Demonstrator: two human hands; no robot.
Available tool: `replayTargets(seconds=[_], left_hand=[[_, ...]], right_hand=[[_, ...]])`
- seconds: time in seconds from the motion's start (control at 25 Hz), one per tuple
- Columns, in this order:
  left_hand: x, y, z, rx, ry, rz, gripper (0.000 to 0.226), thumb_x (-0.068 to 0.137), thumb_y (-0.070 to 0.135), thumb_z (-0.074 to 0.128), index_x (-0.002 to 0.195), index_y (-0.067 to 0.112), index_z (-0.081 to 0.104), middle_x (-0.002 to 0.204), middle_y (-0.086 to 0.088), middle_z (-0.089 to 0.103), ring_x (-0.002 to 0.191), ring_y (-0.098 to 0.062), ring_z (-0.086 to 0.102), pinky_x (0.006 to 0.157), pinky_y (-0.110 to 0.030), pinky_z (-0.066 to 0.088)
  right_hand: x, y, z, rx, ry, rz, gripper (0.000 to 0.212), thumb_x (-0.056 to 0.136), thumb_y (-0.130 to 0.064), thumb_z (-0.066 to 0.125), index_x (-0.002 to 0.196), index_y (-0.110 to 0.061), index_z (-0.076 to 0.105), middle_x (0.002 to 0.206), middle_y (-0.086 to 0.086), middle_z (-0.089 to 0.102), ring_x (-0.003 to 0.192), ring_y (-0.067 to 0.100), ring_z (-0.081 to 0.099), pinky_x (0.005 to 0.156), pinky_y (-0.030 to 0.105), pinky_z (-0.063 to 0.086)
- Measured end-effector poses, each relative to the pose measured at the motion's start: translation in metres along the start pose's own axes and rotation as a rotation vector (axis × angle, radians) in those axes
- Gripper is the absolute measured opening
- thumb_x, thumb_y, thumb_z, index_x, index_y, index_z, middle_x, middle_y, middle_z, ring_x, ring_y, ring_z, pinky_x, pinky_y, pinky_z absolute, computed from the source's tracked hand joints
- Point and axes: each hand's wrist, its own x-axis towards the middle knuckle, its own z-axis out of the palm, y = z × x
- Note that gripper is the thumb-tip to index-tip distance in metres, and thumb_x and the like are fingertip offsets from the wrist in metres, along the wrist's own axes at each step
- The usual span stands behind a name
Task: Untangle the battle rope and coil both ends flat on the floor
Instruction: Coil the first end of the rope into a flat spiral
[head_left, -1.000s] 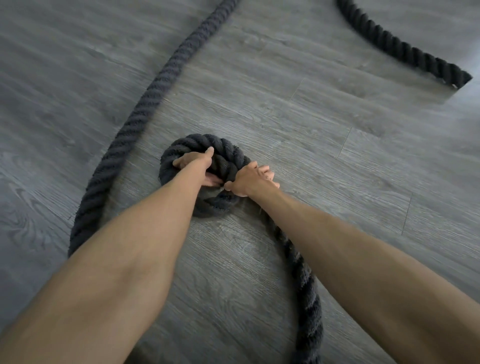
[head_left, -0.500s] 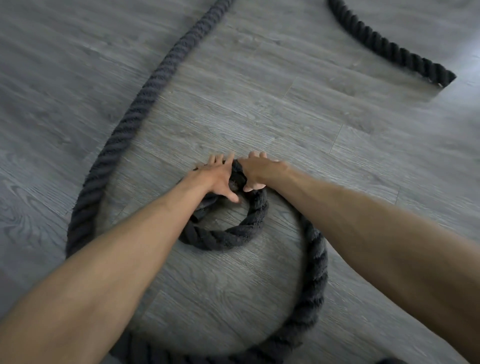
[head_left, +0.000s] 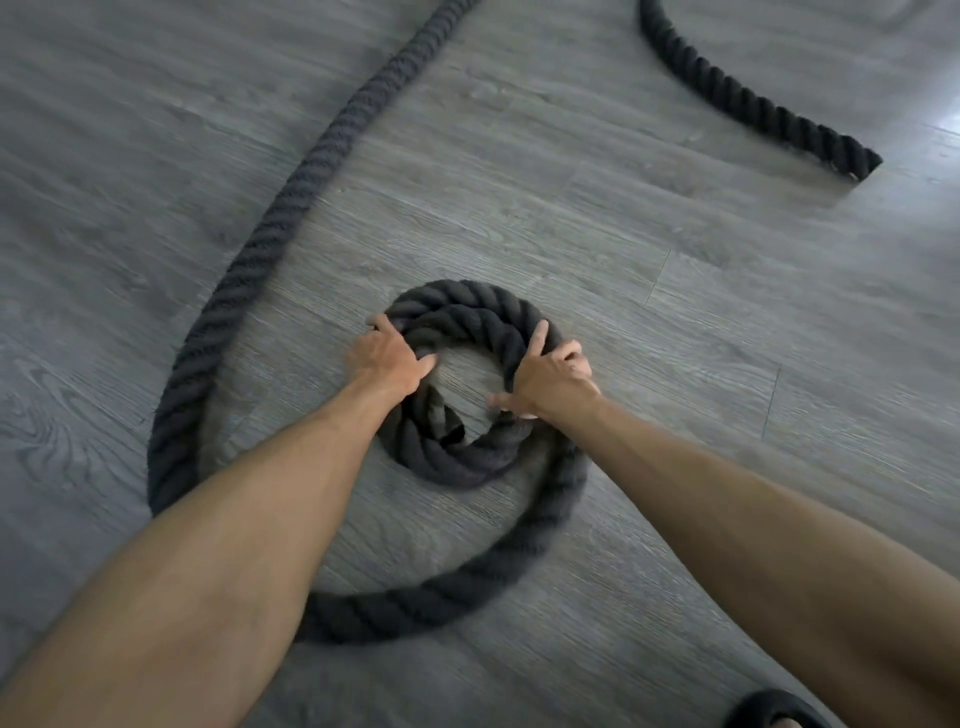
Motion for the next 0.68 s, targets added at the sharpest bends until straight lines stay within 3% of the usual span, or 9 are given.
replayTargets(seconds=[0.16,0.28,0.4,0.52,0.68], left_hand=[[0.001,-0.011,0.001,-0.005,-0.093,-0.103,0.105,0.083,0.072,0.055,0.145,-0.005,0.021,0.144,-0.015,0.043,0.13,-0.029,0.048,0.098,-0.036,0.044],[0.004,-0.004,0.0,0.033,-0.107,-0.121,0.117,0.077,0.072,0.062,0.151,0.001,0.004,0.147,-0.019,0.038,0.13,-0.037,0.044,0.096,-0.049,0.047],[0.009,0.003,-0.001,0.29,0.097,0.203,0.123,0.076,0.061,0.072,0.154,0.01,-0.008,0.152,-0.027,0.021,0.136,-0.044,0.031,0.102,-0.059,0.04],[0.016,0.007,-0.002,0.285,0.097,0.399,0.124,0.074,0.061,0.074,0.156,0.016,-0.008,0.159,-0.026,0.008,0.147,-0.044,0.012,0.112,-0.064,0.025],[0.006,0.016,0.014,0.223,0.104,0.496,0.101,0.079,0.067,0.064,0.153,0.02,0.013,0.148,-0.023,0.033,0.131,-0.041,0.039,0.102,-0.055,0.04]], right_hand=[[0.007,-0.007,-0.003,0.129,0.014,0.043,0.128,0.084,-0.054,0.074,0.155,0.001,-0.018,0.153,0.035,0.02,0.14,0.048,0.028,0.105,0.057,0.04],[0.011,-0.012,-0.006,0.076,0.046,-0.012,0.116,0.087,-0.033,0.075,0.156,0.004,-0.01,0.15,0.034,0.023,0.135,0.048,0.031,0.102,0.055,0.042],[0.012,-0.007,-0.01,0.019,0.016,-0.095,0.11,0.087,-0.018,0.074,0.158,-0.005,-0.01,0.153,0.029,0.019,0.138,0.047,0.028,0.103,0.059,0.042],[0.015,0.008,-0.015,-0.077,0.052,-0.249,0.107,0.088,-0.017,0.074,0.16,-0.013,-0.005,0.155,0.023,0.022,0.14,0.042,0.029,0.103,0.058,0.041],[0.015,0.024,-0.015,-0.146,0.098,-0.447,0.101,0.093,-0.028,0.069,0.161,-0.015,-0.003,0.16,0.018,0.019,0.144,0.041,0.026,0.11,0.06,0.035]])
